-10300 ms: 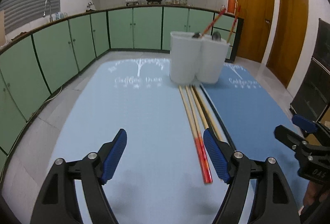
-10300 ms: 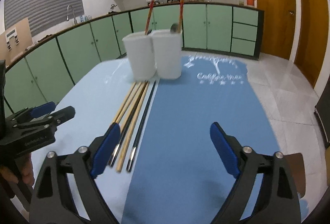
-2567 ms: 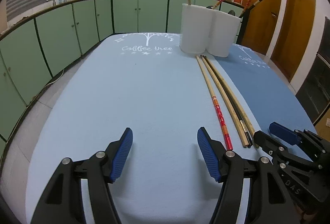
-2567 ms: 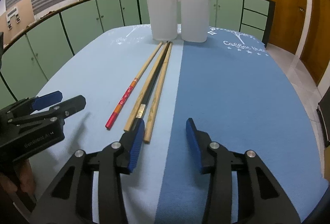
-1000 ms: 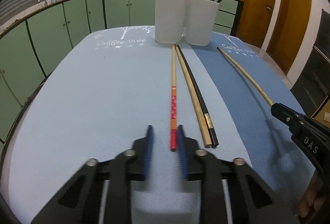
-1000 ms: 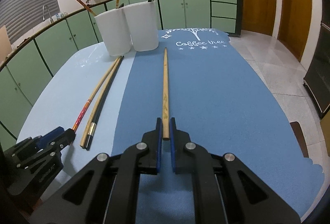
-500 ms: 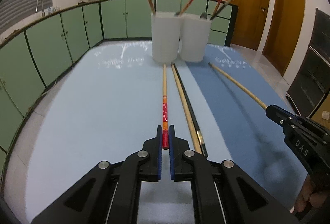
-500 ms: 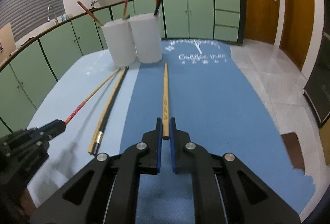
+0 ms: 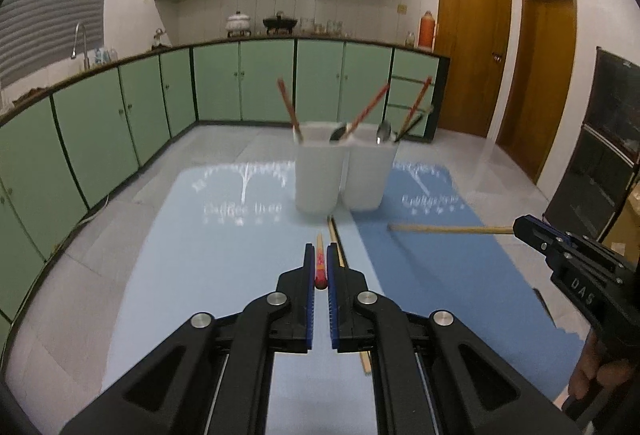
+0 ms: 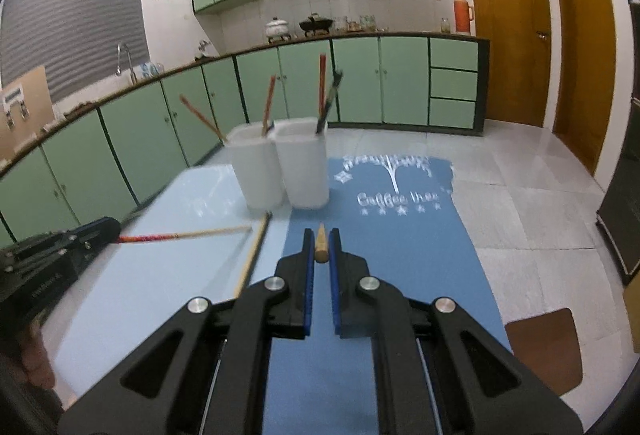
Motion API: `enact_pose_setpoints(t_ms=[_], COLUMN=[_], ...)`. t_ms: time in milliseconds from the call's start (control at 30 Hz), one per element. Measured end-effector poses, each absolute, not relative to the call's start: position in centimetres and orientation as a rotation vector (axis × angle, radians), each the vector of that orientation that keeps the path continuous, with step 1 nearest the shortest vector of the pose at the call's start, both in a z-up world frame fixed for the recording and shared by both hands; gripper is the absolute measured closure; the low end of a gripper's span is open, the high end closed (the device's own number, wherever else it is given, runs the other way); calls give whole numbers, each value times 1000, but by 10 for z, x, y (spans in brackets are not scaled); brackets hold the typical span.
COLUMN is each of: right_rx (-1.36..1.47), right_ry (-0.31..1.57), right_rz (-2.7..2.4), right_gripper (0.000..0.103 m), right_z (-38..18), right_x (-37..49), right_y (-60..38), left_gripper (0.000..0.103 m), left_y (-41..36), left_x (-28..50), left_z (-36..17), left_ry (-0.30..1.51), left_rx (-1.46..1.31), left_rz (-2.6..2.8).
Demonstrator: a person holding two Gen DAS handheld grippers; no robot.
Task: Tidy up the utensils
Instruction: 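Lift both chopsticks and carry them upright over the white holder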
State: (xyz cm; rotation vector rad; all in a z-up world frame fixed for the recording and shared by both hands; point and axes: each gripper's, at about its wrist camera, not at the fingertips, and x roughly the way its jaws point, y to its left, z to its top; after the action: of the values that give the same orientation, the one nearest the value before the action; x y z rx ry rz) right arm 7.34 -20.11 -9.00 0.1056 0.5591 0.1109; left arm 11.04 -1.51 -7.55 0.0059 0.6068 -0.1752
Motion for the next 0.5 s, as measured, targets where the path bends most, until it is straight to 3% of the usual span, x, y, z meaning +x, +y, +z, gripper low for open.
enact_pose_setpoints(t_ms=[500], right_rx=[152], right_ry=[582], right_rz=[244], right_gripper=[97], right_z=[-23], right_x=[135], right_y=[-211], left_gripper=[98], left_y=[-18], left_x=[157], left_z=[-25], left_ry=[519], left_rx=[3], left_rz=[-223])
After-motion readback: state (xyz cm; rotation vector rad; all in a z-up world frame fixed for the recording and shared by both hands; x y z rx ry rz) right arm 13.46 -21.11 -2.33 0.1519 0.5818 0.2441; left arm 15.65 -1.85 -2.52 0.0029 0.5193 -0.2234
